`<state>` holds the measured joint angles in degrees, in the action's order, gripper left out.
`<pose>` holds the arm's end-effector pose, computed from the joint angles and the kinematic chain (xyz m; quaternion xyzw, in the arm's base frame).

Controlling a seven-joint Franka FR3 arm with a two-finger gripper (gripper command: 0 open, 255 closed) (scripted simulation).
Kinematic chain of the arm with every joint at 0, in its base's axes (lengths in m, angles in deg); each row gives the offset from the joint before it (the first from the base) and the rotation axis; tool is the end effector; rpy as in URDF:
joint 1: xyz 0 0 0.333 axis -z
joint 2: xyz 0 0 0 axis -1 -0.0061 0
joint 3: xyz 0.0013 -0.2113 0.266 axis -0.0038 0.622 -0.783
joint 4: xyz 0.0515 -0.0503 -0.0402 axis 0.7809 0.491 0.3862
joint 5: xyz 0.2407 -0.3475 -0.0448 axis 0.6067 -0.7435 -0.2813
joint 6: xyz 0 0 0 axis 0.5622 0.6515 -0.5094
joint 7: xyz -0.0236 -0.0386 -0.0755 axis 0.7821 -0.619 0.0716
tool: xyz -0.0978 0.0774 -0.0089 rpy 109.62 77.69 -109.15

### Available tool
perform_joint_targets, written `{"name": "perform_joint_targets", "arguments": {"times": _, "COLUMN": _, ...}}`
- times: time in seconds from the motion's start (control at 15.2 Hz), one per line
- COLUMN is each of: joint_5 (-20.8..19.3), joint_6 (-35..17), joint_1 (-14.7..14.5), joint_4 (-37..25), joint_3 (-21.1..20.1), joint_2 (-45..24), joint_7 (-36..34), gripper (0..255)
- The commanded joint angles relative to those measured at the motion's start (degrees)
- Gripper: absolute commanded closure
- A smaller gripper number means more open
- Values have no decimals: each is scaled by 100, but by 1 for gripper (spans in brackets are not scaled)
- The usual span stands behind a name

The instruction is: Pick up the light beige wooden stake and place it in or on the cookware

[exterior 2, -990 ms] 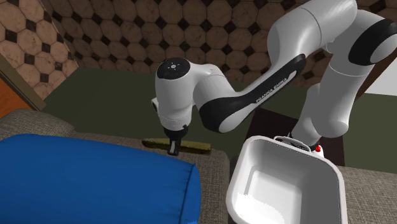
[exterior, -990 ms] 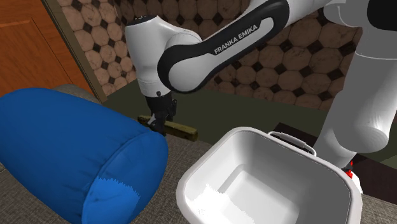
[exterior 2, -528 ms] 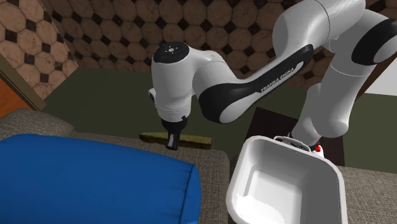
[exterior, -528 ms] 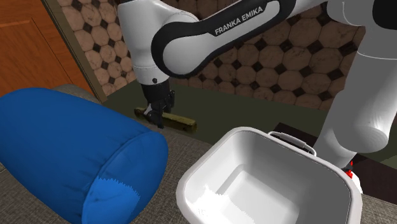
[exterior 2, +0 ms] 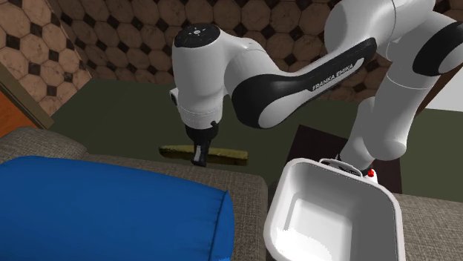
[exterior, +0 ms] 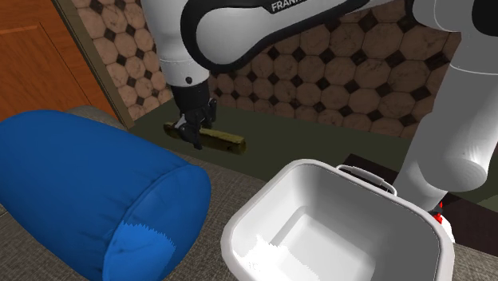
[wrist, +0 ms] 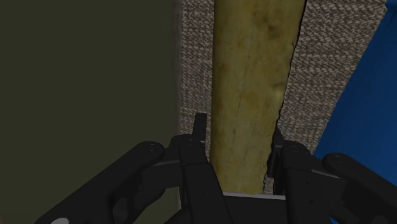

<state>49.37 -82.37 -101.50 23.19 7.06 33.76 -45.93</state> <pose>0.4701 0.4136 0.5323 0.9870 0.1547 0.0417 0.0111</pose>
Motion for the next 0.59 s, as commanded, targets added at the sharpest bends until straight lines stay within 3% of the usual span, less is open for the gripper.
{"name": "perform_joint_targets", "arguments": {"times": 0.0, "joint_5": 10, "joint_6": 163, "joint_1": -2, "joint_4": -156, "joint_3": -3, "joint_2": 9, "joint_7": 14, "gripper": 255}}
{"name": "perform_joint_targets", "arguments": {"times": 0.53, "joint_5": -13, "joint_6": 797, "joint_1": -34, "joint_4": -842, "joint_3": -21, "joint_2": -53, "joint_7": 34, "gripper": 255}}
